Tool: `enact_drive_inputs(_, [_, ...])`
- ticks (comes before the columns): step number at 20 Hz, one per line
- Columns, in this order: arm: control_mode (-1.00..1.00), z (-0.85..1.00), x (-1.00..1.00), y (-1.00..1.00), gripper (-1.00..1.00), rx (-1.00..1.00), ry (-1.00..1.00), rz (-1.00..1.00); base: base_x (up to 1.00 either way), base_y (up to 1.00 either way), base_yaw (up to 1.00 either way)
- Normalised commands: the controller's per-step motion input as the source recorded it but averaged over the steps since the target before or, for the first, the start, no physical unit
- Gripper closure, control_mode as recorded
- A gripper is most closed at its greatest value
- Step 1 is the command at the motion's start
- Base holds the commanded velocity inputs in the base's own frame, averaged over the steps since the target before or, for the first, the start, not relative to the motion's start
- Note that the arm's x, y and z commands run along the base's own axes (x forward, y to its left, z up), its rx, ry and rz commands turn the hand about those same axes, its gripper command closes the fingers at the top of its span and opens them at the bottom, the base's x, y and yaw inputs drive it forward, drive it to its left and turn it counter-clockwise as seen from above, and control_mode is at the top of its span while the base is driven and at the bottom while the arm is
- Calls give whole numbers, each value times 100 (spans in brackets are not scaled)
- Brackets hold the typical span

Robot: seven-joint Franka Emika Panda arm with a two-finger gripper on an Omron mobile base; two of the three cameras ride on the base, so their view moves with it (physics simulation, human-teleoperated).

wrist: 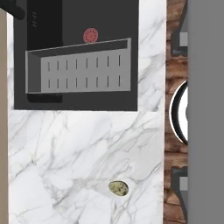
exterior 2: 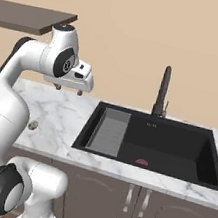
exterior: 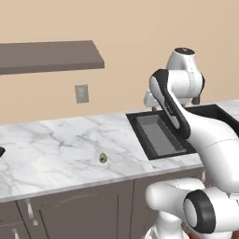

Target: Gather the eggs and milk located in the vicinity of the sink area and place them right next to the bowl.

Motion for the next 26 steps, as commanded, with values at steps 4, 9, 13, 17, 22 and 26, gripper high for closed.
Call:
enact_drive_inputs(4, [100, 0, 0, 0, -100, 0, 0, 0, 5, 60, -1])
enact_drive_inputs(9, [100, 0, 0, 0, -100, 0, 0, 0, 7, 52, 0])
enact_drive_inputs(13, [100, 0, 0, 0, -100, 0, 0, 0, 6, 41, 0])
enact_drive_inputs(17, [-100, 0, 3, 18, -100, 0, 2, 0, 1, 8, 0])
enact_drive_inputs(22, [-100, -12, 8, 19, -100, 0, 3, 0, 0, 0, 0])
enact_drive_inputs(26, [-100, -23, 4, 14, -100, 0, 0, 0, 0, 0, 0])
